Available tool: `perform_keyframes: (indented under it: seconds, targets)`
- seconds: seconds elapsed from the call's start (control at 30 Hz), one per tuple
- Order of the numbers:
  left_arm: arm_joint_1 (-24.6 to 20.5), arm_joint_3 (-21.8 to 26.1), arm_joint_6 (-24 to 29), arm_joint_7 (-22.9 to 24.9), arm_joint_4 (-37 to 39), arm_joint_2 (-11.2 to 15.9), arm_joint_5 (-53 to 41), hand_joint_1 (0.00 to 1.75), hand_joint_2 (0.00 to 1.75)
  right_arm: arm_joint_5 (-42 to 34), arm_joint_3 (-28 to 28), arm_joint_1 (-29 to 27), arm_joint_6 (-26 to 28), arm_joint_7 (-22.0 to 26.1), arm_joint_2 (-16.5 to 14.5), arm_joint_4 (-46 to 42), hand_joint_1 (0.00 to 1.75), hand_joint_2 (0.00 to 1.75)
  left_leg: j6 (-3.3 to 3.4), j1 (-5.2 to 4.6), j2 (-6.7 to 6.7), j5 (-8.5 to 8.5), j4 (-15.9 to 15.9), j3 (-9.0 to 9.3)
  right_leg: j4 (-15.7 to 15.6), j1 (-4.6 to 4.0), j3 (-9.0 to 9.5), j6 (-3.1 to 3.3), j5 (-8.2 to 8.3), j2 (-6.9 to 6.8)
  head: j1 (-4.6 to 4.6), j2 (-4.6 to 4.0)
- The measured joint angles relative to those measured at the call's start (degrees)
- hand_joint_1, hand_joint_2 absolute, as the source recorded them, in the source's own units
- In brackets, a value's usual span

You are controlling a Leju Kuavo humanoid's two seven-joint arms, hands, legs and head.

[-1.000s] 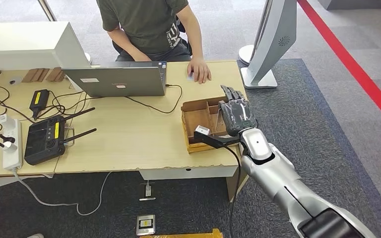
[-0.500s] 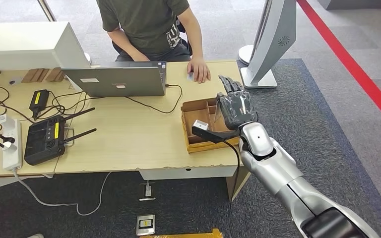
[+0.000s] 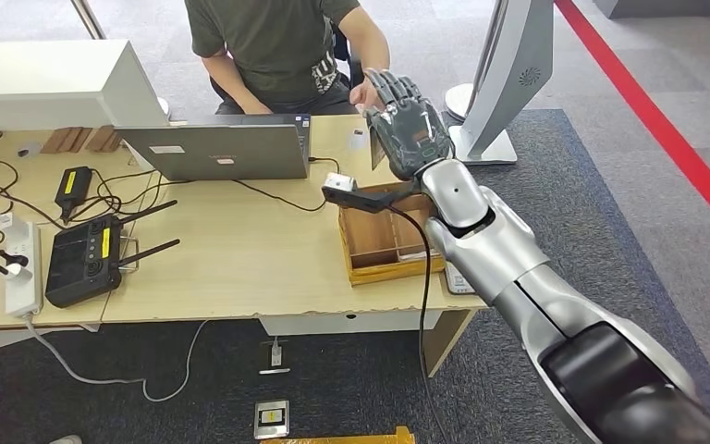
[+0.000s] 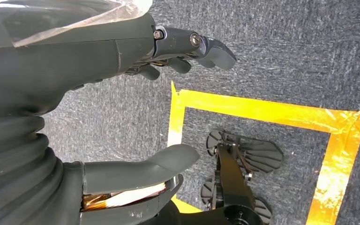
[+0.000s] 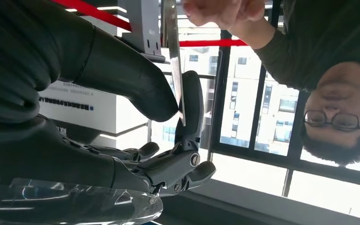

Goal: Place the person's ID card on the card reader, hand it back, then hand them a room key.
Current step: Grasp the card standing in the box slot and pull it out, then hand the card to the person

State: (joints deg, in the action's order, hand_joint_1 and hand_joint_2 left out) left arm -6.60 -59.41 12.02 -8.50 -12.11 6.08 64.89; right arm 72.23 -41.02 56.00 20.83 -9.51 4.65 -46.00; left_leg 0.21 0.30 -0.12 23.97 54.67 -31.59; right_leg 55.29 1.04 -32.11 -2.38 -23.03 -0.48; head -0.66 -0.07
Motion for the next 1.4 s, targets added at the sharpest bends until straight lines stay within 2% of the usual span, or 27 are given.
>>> perform_keyframes:
  seconds: [0.17, 0.47, 0.9, 0.97, 1.0, 1.1, 1.17, 1.3, 1.4]
  targets:
    - [-0.03, -0.28, 0.0, 0.07, 0.0, 0.0, 0.04, 0.0, 1.75, 0.28, -1.77, 4.29, -1.16, 0.73, -2.94, 5.94, 1.75, 1.75, 0.0, 0.0, 0.0, 0.0, 0.0, 0.0, 0.0, -0.01, 0.0, 0.0, 0.0, 0.0, 0.01, 0.0]
    - [-0.04, -0.43, -0.01, -0.42, 0.0, 0.0, 0.22, 0.0, 1.75, -0.4, -3.83, 7.55, -1.17, 0.75, -6.84, 13.84, 1.75, 1.75, 0.0, 0.0, 0.0, 0.0, 0.0, 0.01, 0.0, -0.01, 0.0, 0.0, 0.0, 0.0, 0.0, 0.0]
    - [0.03, -0.85, -0.17, 0.25, 0.02, 0.0, 0.22, 0.0, 1.75, -0.59, -5.59, 8.73, -0.65, 0.68, -7.86, 19.09, 1.75, 1.75, 0.0, 0.0, 0.0, 0.0, 0.0, 0.02, 0.0, -0.01, 0.0, 0.0, 0.0, 0.0, 0.0, 0.0]
    - [0.04, -0.85, -0.17, 0.25, 0.02, 0.0, 0.22, 0.0, 1.75, -0.59, -5.79, 8.75, -0.59, 0.5, -7.86, 19.5, 1.68, 1.75, 0.0, 0.0, 0.0, 0.0, 0.0, 0.02, 0.0, -0.01, 0.0, 0.0, 0.0, 0.0, 0.0, 0.0]
    - [0.04, -0.85, -0.17, 0.25, 0.02, 0.0, 0.22, 0.0, 1.75, -0.59, -5.88, 8.77, -0.58, 0.37, -7.86, 19.7, 1.32, 1.75, 0.0, 0.0, 0.0, 0.0, 0.0, 0.02, 0.0, -0.02, 0.0, 0.0, 0.0, 0.0, 0.0, 0.0]
    - [0.06, -0.86, -0.17, 0.24, 0.02, 0.0, 0.22, 0.0, 1.75, -0.59, -6.18, 9.0, -0.46, -0.07, -7.86, 20.27, 0.07, 1.75, 0.0, 0.0, 0.0, 0.0, 0.0, 0.02, 0.0, -0.02, 0.0, 0.0, 0.0, 0.0, 0.0, 0.0]
    - [0.07, -0.87, -0.17, 0.24, 0.03, 0.0, 0.22, 0.0, 1.75, -0.44, -6.46, 9.29, 0.09, -0.35, -7.86, 20.61, 0.0, 1.75, 0.0, 0.0, 0.0, 0.0, 0.0, 0.02, 0.0, -0.02, -0.01, 0.0, 0.0, 0.0, 0.0, 0.0]
    - [0.08, -0.86, -0.16, 0.2, 0.04, 0.01, 0.22, 0.0, 1.75, -0.03, -7.17, 9.82, 1.77, -0.31, -7.86, 21.06, 0.0, 0.0, 0.0, 0.0, 0.0, 0.0, 0.0, 0.04, 0.0, -0.02, 0.0, 0.0, 0.0, 0.0, 0.0, 0.0]
    - [0.11, -0.87, -0.16, 0.19, 0.04, 0.0, 0.22, 0.0, 1.75, -0.26, -7.65, 10.0, 2.8, 0.42, -7.86, 21.26, 0.0, 0.0, 0.0, 0.0, 0.0, 0.0, 0.0, 0.04, 0.0, -0.02, 0.0, 0.0, 0.0, 0.0, 0.0, 0.0]
